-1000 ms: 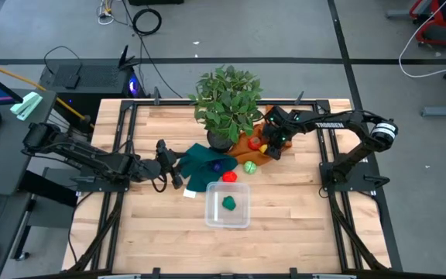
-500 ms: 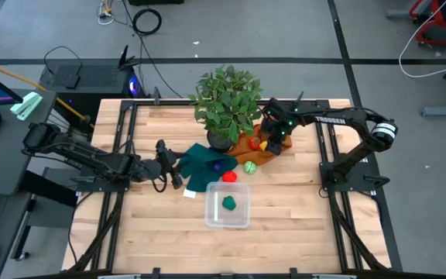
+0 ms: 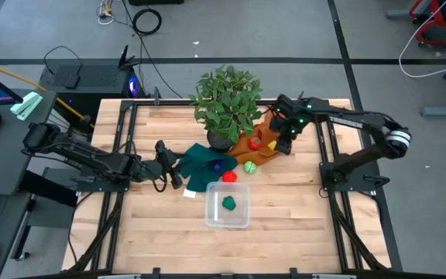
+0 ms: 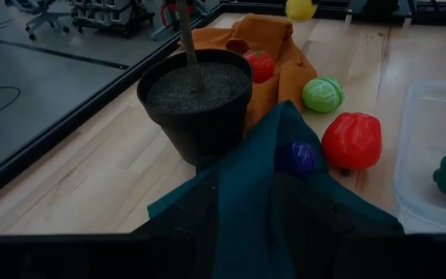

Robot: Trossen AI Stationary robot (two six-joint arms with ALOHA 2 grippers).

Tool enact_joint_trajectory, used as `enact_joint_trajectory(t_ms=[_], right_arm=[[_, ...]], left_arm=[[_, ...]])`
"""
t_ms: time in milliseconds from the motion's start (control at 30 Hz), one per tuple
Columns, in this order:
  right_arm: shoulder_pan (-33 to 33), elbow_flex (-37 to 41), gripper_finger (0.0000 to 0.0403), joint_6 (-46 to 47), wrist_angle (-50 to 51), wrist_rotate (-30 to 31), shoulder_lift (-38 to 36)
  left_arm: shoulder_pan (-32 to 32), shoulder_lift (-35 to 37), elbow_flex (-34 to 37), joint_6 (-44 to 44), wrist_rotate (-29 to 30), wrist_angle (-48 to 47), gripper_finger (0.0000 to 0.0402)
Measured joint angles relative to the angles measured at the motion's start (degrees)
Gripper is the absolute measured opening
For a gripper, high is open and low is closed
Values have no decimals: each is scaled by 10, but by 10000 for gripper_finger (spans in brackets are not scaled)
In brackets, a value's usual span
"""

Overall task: Pick and placing Produce into tupperware
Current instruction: Put the lemon into the transparent bin

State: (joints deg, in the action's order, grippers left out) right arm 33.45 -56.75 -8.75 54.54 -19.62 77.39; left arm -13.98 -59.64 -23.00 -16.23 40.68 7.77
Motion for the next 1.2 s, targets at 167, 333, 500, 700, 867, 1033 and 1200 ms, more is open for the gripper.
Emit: enact_joint_trajectory(t_ms=[167, 333, 500, 700, 867, 1033, 1200], right_arm=[[-36, 0, 135, 38, 33, 0, -78], [-102, 0, 135, 105, 54, 1, -164], [-198, 0, 135, 208, 57, 44, -247], [-353, 0, 135, 329, 56, 145, -297], [-474, 10, 135, 387, 13, 232, -292], [-553, 73, 135, 359, -154, 265, -271], [-577, 145, 135, 308, -321, 285, -227]], left_arm=[[0, 0, 0, -7, 0, 0, 129], [0, 0, 0, -12, 0, 0, 126], [-1, 0, 0, -12, 0, 0, 131], [-1, 0, 0, -12, 0, 0, 134], [-1, 0, 0, -12, 0, 0, 128], [-1, 0, 0, -12, 0, 1, 127], [-1, 0, 0, -11, 0, 1, 133]])
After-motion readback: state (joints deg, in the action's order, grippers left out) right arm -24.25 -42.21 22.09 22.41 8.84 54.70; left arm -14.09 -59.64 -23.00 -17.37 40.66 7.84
